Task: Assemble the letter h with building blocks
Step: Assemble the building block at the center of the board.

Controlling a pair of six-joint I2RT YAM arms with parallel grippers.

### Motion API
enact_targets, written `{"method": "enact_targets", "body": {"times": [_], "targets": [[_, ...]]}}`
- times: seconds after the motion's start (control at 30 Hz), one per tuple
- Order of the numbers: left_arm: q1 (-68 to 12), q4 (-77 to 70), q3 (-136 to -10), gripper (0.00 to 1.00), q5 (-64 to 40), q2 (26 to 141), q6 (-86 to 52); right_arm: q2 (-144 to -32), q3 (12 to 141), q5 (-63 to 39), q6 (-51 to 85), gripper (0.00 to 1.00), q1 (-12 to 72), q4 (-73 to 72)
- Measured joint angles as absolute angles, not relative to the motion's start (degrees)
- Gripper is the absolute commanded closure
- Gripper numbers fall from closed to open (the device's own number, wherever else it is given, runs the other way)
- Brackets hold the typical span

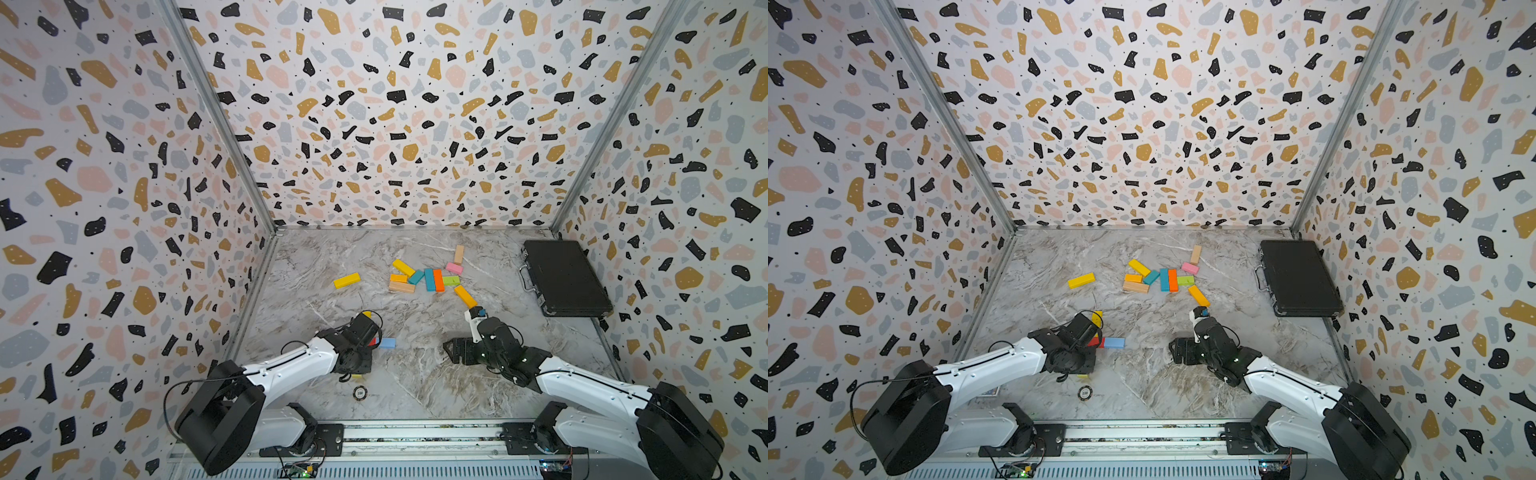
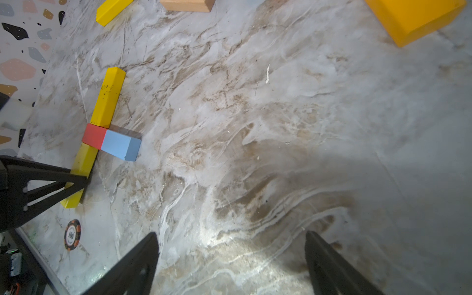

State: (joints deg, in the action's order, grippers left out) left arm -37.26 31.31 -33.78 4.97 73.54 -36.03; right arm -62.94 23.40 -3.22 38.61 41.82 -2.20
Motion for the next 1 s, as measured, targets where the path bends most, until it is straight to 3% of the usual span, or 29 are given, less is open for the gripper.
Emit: {"method": "enact_targets", "body": {"times": [0.17, 0.63, 0.9, 0.97, 1.0], "targets": [[-37.08, 31.20, -33.78, 0.86, 4.97, 73.76, -35.55, -62.94, 23.40, -3.29, 38.63, 0.09, 41.71, -2.22], [-36.97, 31.20, -33.80, 0.45, 4.93, 73.49, -35.35, -62.94, 23.24, -3.46, 38.81, 0.09, 41.52, -2.52], [-36.95, 34.11, -36.67, 0.14, 4.69, 67.96, -35.35, -62.22, 22.59, -3.42, 38.83, 0.08, 41.34, -3.03], [-36.95, 35.90, -39.64, 0.01, 4.67, 64.38, -35.35, -61.78, 22.55, -3.29, 38.85, 0.08, 41.21, -3.05], [-36.97, 36.60, -41.19, 0.01, 4.62, 63.02, -35.33, -61.69, 22.55, -3.22, 38.85, 0.08, 41.19, -3.11]]}}
